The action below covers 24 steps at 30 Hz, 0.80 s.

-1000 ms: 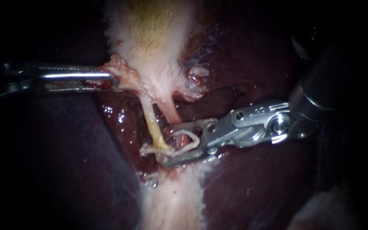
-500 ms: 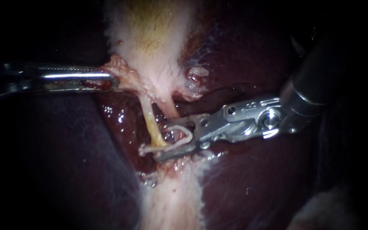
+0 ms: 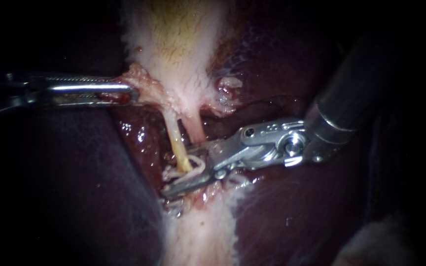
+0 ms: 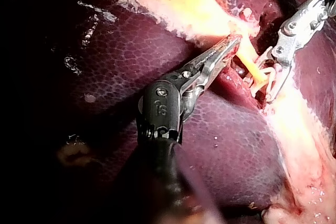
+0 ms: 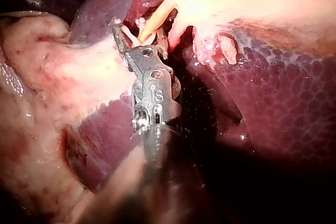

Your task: Clipping second clip left tube

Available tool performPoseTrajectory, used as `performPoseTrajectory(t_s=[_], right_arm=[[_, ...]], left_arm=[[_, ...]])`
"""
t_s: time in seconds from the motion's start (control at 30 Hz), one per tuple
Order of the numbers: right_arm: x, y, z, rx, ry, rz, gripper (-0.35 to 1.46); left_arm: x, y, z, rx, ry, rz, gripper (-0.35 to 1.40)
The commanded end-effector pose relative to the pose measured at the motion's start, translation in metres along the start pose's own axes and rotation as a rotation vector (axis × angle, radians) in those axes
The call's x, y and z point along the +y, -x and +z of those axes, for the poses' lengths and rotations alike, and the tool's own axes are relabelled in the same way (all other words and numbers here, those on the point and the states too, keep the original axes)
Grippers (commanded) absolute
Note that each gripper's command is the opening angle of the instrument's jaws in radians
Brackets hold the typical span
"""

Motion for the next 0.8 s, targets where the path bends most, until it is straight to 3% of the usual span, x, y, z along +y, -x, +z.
performPoseTrajectory(t_s=[0.03, 0.17, 0.43, 0.8], right_arm=[[-0.0001, -0.0001, 0.0000, 0.010, -0.005, 0.001, 0.49], [-0.0005, -0.0004, -0.0002, 0.035, -0.014, 0.011, 0.50], [-0.0032, -0.0019, -0.0001, 0.085, -0.062, 0.025, 0.50], [-0.0070, -0.0032, 0.0007, 0.060, -0.180, 0.000, 0.46]], left_arm=[[0.0000, 0.0000, 0.0000, 0.000, -0.001, -0.001, -0.35], [0.0000, 0.0000, 0.0000, 0.000, -0.001, 0.000, -0.35], [-0.0001, 0.0001, -0.0001, 0.000, 0.000, 0.000, -0.35], [-0.0002, 0.0001, -0.0002, -0.001, 0.001, 0.000, -0.35]])
